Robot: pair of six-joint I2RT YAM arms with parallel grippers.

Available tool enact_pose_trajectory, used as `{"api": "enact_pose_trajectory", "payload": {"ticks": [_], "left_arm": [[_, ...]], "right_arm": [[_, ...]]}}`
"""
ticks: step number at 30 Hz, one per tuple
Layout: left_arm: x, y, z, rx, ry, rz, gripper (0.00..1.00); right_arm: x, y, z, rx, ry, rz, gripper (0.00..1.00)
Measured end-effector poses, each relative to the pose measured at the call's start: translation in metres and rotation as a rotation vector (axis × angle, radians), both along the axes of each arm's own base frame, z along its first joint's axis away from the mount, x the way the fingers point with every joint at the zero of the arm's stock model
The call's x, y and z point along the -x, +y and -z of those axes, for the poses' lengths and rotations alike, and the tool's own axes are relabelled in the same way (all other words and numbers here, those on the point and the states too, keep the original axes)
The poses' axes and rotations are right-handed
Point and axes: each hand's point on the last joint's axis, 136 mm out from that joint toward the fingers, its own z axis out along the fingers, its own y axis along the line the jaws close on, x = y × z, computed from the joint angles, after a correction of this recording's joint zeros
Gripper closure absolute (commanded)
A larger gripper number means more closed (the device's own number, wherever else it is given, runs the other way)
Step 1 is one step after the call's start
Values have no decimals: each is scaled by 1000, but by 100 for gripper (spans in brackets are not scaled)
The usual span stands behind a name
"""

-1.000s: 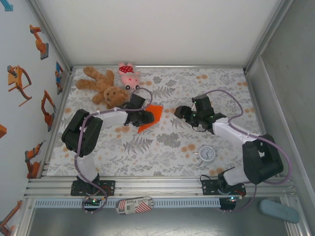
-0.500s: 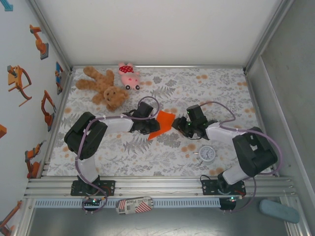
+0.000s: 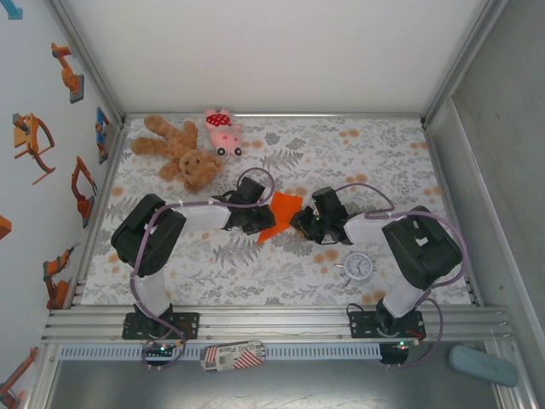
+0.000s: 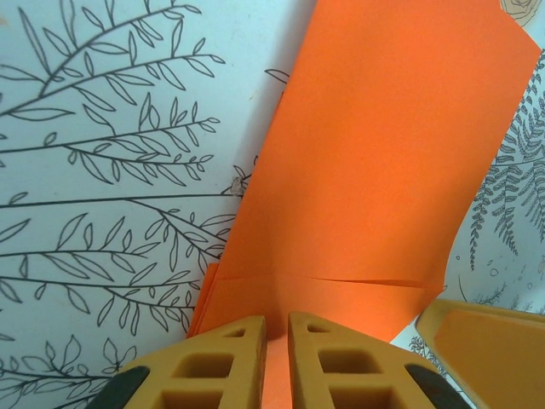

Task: Fold a paper plane with a square sheet of paper (pick it up from the middle)
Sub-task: Fold the wing for the fifth time at the center of the table.

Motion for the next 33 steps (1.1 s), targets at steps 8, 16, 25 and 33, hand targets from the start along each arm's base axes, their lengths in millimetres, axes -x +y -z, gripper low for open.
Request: {"api": "enact_pose_trajectory", "payload": {"ticks": [8,16,25,33], "left_arm": [[0,0,0,0,2,-2,84],[0,0,0,2,5,-4,84],[0,0,0,2,4,-4,83],[5,4,-5,-11,8,7,75]], "right_arm": [[-4,5,1,-30,0,13,75],[-13,16,-4,-99,-22,30,78],[-16,18,-9,-122,-49,34,84],[-14,17,-6,-111,-43,28,100]]}}
